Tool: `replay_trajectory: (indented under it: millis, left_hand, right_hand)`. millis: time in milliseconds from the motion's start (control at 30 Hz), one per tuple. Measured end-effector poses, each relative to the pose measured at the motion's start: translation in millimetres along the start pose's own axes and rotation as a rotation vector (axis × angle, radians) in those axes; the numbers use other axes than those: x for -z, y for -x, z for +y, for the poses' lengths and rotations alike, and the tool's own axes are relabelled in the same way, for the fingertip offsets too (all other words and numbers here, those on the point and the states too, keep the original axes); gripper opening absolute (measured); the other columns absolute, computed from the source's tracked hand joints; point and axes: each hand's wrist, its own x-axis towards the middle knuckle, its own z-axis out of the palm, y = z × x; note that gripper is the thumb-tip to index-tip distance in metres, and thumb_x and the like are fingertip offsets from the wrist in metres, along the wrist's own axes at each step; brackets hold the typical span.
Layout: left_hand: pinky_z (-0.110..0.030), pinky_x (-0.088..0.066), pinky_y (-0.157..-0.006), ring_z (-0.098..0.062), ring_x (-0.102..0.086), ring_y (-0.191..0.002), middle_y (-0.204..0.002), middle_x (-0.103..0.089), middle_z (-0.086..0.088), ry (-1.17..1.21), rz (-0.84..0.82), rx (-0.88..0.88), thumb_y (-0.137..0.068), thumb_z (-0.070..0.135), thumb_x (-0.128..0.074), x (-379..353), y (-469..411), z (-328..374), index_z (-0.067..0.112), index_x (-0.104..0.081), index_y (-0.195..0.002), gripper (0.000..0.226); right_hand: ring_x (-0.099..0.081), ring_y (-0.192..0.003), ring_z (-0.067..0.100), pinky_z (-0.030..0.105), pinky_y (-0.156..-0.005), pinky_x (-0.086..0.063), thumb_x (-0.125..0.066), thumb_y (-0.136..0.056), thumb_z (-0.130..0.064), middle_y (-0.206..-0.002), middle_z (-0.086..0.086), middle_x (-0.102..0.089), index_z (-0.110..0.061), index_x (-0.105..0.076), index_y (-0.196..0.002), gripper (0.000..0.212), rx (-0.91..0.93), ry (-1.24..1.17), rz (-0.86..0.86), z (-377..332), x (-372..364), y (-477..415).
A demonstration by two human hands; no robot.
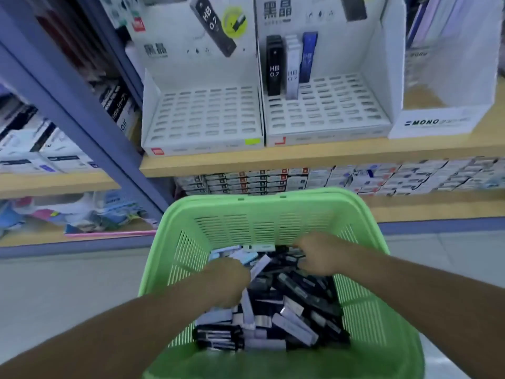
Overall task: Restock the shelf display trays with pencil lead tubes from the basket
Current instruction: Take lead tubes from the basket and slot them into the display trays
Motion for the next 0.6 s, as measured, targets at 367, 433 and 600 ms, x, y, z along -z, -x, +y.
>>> replay_trajectory:
  millis: [367,433,600]
  left_hand:
    - [-0.049,-0.027,-0.112,-0.037,-0.014,-0.140,-0.156,-0.016,-0.012,0.307,-0.056,0.128,-0.079,0.064,-0.061,-81.1,-44.2,-13.4,0.011,-0.012,-0.151,0.102]
    - [-0.045,-0.029,-0.111,-0.034,-0.019,-0.137,-0.152,-0.027,-0.009,0.299,-0.093,0.109,-0.076,0.067,-0.063,-75.5,-43.0,-7.6,0.013,-0.024,-0.148,0.098]
    - [-0.047,-0.039,-0.104,-0.032,-0.028,-0.131,-0.145,-0.038,-0.005,0.265,-0.087,0.062,-0.069,0.059,-0.074,-77.1,-45.7,-9.1,0.020,-0.034,-0.143,0.092]
  right_hand:
    - [-0.020,-0.144,0.041,0.050,-0.112,-0.034,-0.071,-0.070,-0.071,-0.158,0.021,-0.012,-0.016,-0.002,-0.156,0.123,-0.211,-0.235,-0.073,0.7,-101.9,-60.1]
    - [-0.043,-0.129,0.034,0.039,-0.095,-0.047,-0.075,-0.071,-0.062,-0.143,0.019,-0.039,-0.012,-0.020,-0.150,0.109,-0.184,-0.261,-0.058,-2.0,-104.9,-60.5]
    - [-0.056,-0.079,0.021,0.030,-0.062,-0.046,-0.074,-0.084,-0.027,-0.091,0.008,-0.058,-0.004,-0.045,-0.115,0.048,-0.129,-0.351,-0.206,-18.8,-99.5,-58.1]
